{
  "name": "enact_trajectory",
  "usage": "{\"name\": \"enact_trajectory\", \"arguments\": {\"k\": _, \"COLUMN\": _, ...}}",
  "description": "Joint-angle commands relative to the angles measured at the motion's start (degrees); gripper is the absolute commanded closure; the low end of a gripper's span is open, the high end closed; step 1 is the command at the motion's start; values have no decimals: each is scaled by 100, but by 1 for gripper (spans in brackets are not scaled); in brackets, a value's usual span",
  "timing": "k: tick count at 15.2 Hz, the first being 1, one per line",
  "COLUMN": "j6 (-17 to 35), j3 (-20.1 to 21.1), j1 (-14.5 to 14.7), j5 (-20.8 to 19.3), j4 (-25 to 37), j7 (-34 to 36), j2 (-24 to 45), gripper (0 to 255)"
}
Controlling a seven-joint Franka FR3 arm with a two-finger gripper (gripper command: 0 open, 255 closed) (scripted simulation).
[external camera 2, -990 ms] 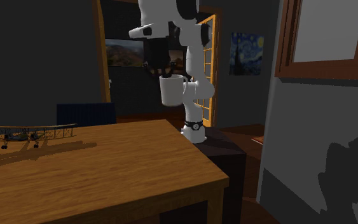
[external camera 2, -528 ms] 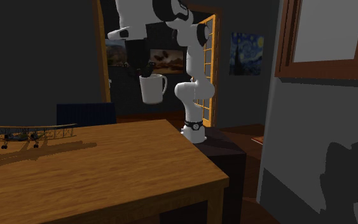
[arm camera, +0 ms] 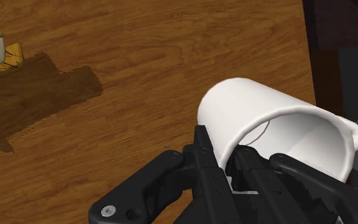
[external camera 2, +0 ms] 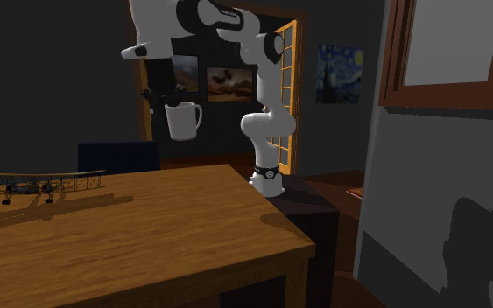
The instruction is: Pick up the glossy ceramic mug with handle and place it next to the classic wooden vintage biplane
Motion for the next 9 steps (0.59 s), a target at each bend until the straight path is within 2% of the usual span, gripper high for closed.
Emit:
{"name": "enact_trajectory", "arguments": {"k": 1, "j6": -28, "j3": -164, "j1": -136, "j5": 22, "j4": 182, "j7": -322, "j2": 153, "gripper": 255}}
{"name": "enact_trajectory", "arguments": {"k": 9, "j6": -90, "j3": -779, "j1": -826, "j5": 338, "j4": 1041, "j7": -1666, "j2": 1023, "gripper": 255}}
